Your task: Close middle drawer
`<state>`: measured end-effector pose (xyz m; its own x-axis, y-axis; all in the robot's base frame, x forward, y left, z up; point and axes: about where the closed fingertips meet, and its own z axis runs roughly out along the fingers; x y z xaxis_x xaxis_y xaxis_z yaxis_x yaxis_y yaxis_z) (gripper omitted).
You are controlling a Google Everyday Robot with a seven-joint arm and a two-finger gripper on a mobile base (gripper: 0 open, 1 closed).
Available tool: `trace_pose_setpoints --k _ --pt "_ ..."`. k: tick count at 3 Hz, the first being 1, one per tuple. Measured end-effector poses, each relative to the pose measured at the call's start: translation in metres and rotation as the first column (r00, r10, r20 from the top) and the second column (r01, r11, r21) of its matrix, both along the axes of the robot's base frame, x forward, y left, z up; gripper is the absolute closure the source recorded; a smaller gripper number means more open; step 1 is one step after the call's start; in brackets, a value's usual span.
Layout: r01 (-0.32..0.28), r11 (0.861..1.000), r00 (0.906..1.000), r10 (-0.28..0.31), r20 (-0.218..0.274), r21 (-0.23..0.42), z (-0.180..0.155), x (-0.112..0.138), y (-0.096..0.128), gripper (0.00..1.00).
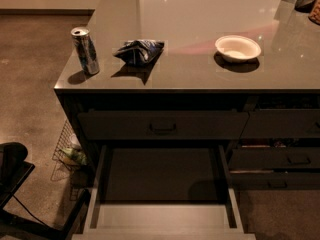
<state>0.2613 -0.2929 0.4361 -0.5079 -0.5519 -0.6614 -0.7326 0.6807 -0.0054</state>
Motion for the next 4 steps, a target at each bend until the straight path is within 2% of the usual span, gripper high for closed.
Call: trace_pose_setpoints --k 1,2,3,4 --pt "-0.065 0.993 0.9969 0.069 -0.038 0.101 -0.053 0.011 0.022 1.0" --pt "-0.157 0.976 0.9873 0.159 -0.001 0.149 -0.072 0.062 0.046 1.0" --pt "-0.163 0.975 0.9865 0.164 0.006 0.149 -0.071 0.065 0.048 1.0" --pt "-0.21 0.969 0.9766 0.203 0.072 0.128 -0.056 0.124 0.06 1.0"
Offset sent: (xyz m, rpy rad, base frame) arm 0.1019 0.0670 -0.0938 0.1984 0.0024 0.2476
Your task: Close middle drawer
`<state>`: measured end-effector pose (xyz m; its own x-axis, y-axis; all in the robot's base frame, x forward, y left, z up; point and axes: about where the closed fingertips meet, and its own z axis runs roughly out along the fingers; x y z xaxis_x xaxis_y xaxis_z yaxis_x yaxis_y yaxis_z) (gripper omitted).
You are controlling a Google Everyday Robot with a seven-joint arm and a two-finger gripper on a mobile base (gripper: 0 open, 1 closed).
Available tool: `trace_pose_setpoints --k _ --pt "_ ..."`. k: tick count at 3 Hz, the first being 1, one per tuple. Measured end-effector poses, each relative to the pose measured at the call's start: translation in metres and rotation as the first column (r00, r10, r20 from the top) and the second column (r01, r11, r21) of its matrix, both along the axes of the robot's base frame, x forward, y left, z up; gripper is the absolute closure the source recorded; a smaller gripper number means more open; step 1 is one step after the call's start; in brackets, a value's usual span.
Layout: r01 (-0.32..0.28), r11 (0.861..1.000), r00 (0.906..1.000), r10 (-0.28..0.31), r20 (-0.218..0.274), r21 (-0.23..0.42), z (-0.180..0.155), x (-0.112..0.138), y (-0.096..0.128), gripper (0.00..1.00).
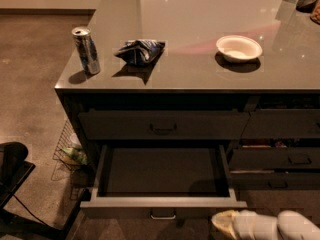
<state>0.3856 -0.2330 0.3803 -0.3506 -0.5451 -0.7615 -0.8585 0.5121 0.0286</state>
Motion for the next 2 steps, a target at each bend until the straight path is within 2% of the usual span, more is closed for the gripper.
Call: trace_pose_setpoints --k 1,2 --pt "-0.038 0.999 0.998 0.038 0.05 0.005 0.0077 0.0581 0.0143 1.0" --pt "-0.038 0.999 0.998 0.038 0.05 0.005 0.0077 0.0581 0.0143 1.0"
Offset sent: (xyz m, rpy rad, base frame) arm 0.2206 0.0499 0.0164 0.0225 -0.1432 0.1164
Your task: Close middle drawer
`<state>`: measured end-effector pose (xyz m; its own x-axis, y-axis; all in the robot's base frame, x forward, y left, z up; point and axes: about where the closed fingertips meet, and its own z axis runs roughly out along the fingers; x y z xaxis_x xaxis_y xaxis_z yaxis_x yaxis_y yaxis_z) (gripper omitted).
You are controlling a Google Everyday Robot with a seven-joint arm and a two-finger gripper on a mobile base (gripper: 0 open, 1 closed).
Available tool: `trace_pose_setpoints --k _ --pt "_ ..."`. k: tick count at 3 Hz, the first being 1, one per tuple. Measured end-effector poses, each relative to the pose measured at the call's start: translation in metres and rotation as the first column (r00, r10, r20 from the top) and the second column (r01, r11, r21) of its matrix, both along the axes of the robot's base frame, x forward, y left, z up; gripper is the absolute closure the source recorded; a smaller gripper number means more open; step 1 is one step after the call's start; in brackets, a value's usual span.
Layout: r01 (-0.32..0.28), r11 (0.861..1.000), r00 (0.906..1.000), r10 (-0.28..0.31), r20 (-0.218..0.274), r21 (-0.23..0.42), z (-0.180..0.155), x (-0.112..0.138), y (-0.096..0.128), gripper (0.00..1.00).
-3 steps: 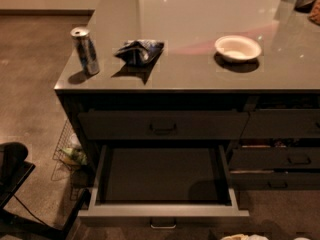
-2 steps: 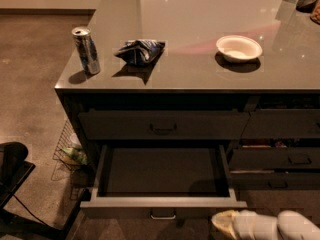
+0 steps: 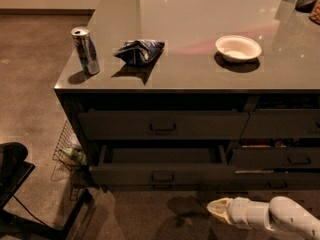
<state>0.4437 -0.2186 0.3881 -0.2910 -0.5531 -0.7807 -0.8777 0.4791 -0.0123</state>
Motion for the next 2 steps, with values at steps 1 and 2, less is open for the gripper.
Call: trace_pose_setpoints --k 1,2 --pt "-0.029 1.0 0.9994 0.029 0.018 -0.004 0.002 0.046 0.014 1.0" --pt "-0.054 0.998 0.9961 0.055 0.069 -0.019 0.015 0.1 0.029 1.0"
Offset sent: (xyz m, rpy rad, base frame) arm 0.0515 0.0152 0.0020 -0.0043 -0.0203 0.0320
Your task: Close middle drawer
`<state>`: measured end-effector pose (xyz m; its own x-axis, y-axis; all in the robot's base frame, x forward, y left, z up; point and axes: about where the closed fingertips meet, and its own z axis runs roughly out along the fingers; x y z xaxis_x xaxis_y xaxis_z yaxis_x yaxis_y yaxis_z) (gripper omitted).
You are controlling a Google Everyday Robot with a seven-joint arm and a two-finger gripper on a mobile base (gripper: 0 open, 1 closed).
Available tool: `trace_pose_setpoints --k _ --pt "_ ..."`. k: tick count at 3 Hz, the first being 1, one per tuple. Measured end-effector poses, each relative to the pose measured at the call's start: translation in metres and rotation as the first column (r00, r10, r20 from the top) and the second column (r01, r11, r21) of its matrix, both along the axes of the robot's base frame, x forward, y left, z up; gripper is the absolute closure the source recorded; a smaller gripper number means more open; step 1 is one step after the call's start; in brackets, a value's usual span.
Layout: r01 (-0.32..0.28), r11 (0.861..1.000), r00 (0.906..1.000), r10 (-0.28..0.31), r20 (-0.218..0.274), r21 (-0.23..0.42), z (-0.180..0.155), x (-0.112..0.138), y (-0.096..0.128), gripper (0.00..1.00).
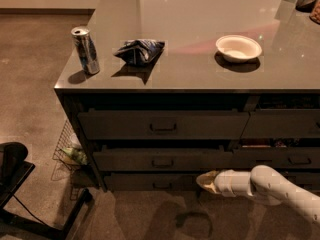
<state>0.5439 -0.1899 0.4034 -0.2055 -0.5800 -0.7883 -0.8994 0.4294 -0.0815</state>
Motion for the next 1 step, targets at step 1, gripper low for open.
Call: trace_pose_setpoints --k 1 --pt "0.0 1.0 1.0 0.0 0.0 0.0 -0.0001 0.0 0.0001 1.0"
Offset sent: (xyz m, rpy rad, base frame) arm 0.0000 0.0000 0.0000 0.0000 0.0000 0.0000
